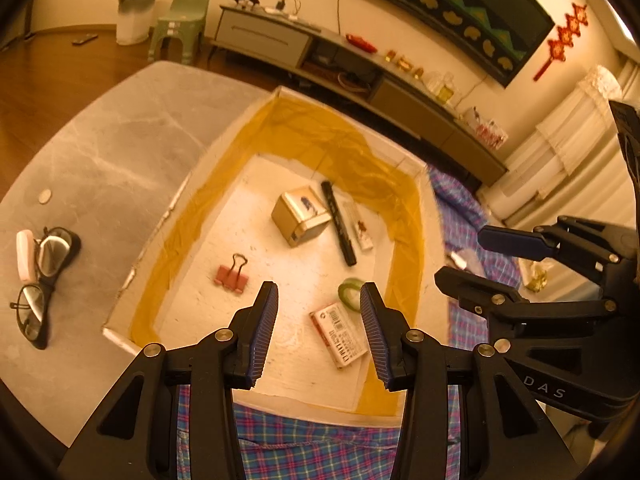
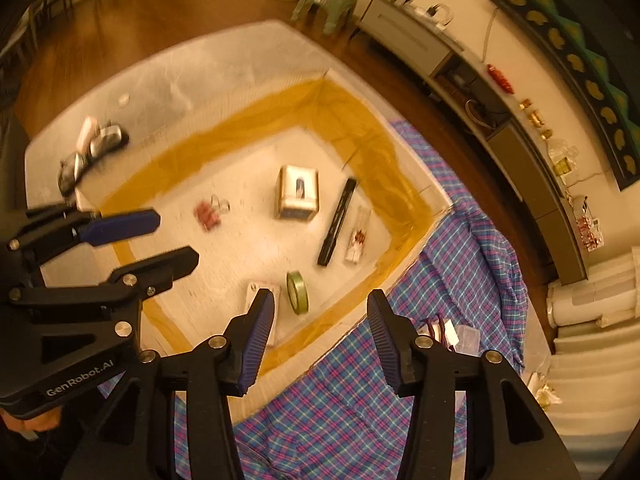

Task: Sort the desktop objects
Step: 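Move both tools back over the remaining items on the shirt, then grasp the purple toy figure with the right tool while the left tool grasps the tissue pack, then carry the purple figure and tissue pack over the cardboard box with both tools, then open both tools to drop the figure and tissue pack into the box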

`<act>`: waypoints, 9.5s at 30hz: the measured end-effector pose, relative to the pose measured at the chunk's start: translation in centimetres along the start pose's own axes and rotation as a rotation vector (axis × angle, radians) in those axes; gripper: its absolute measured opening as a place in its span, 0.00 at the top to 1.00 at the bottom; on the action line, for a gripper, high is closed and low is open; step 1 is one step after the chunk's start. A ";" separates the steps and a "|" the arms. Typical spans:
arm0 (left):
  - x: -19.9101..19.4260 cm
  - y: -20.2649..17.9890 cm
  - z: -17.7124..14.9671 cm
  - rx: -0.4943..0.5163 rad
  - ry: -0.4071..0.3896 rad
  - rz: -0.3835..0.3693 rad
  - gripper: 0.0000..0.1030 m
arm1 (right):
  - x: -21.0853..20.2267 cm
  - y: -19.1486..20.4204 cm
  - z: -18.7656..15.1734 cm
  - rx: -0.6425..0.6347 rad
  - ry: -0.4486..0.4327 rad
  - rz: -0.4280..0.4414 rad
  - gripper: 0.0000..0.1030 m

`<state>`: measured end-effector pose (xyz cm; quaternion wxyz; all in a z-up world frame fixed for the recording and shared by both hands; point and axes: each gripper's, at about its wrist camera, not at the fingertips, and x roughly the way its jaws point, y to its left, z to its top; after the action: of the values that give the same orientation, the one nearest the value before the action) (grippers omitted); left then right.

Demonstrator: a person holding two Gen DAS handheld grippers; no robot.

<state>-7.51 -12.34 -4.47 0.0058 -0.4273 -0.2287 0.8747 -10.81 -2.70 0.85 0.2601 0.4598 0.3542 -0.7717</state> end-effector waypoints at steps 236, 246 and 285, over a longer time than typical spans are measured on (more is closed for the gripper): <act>1.2 2.6 4.0 0.003 -0.033 -0.163 0.49 | -1.2 -5.0 -5.6 0.433 -0.356 0.240 0.50; 3.0 3.6 3.1 -0.030 0.049 -0.145 0.49 | 3.2 -4.8 0.9 0.382 -0.222 0.265 0.50; 5.4 2.6 2.4 -0.103 0.163 -0.080 0.43 | 12.9 -4.1 9.8 0.208 0.015 0.270 0.42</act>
<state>-12.23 -14.55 -8.28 0.0374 -0.4872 -0.2888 0.8233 -24.66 -8.85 -6.23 0.3098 0.5334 0.2095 -0.7587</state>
